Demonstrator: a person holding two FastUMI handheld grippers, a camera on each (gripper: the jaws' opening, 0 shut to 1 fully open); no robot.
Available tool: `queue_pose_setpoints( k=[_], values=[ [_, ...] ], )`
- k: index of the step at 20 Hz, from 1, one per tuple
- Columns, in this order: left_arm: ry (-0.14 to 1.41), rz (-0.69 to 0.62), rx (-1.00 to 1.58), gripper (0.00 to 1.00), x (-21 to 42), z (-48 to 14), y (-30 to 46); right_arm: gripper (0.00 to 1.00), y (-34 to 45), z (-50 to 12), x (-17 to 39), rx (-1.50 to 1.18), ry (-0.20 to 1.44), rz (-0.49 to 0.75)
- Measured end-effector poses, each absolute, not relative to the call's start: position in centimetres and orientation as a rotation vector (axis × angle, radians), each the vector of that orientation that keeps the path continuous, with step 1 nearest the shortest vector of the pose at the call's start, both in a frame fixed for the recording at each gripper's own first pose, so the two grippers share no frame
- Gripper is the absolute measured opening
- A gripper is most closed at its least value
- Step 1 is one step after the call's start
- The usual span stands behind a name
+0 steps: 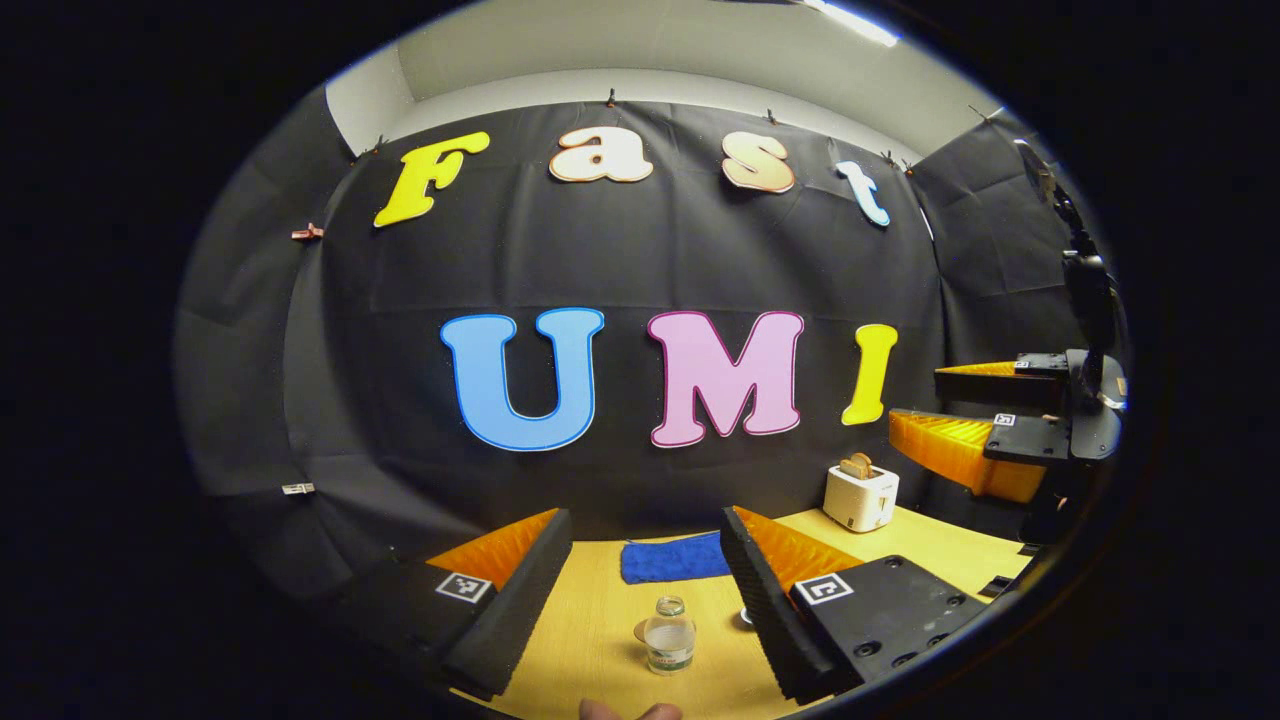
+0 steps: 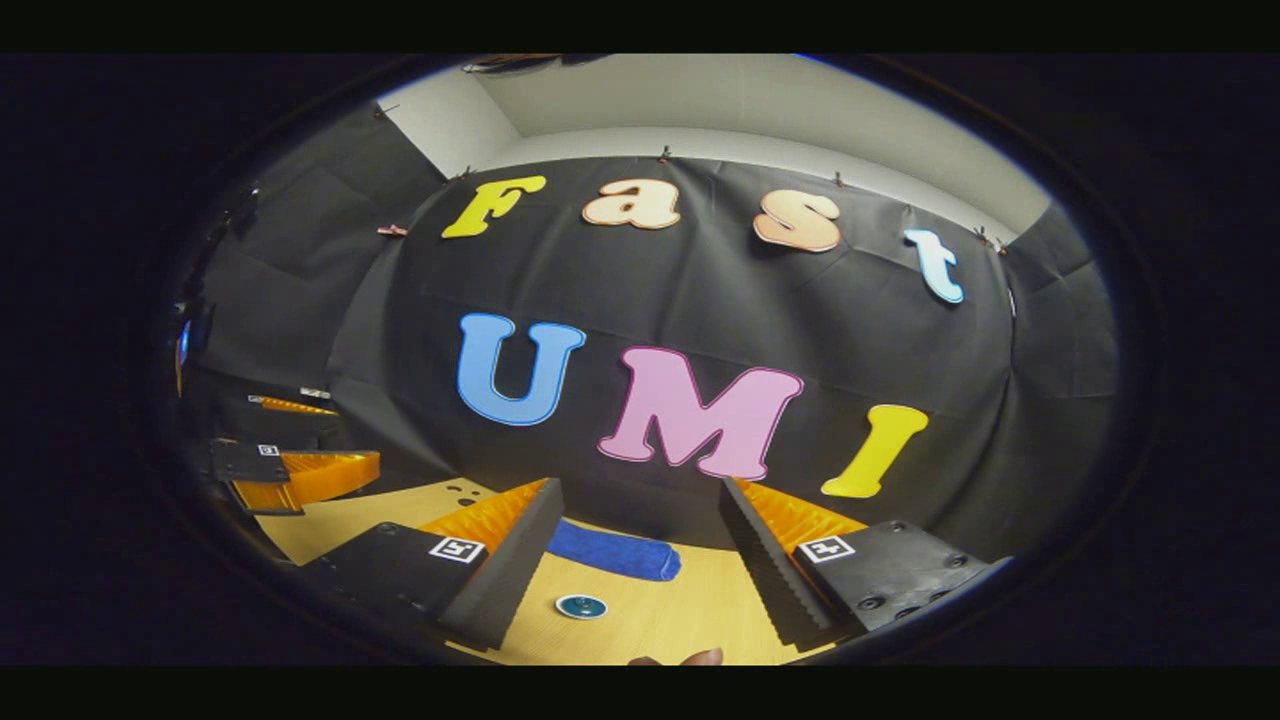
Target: Open the teacup lid with one hand, grasp the water bottle and pour water into the teacup with the other hand; after pouring, place the water bottle on the coaster and then close the teacup lid.
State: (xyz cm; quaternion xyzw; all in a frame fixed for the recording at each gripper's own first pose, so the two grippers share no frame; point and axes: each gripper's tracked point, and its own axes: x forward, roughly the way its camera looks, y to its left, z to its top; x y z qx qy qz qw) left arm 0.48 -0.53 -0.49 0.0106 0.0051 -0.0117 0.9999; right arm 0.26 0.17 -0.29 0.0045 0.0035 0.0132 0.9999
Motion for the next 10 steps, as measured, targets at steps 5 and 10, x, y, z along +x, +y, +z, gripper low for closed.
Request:
queue_pose_setpoints(
  k=[5,10],
  values=[
    [0.031,-0.035,0.020,0.94,0.9,-2.9,-1.1,0.96,1.3,-2.7,0.9,0.023,0.022,0.062],
    [0.076,-0.048,0.028,0.94,2.2,-8.3,-2.1,0.96,2.6,-9.0,1.4,0.027,0.076,0.091]
  ],
)
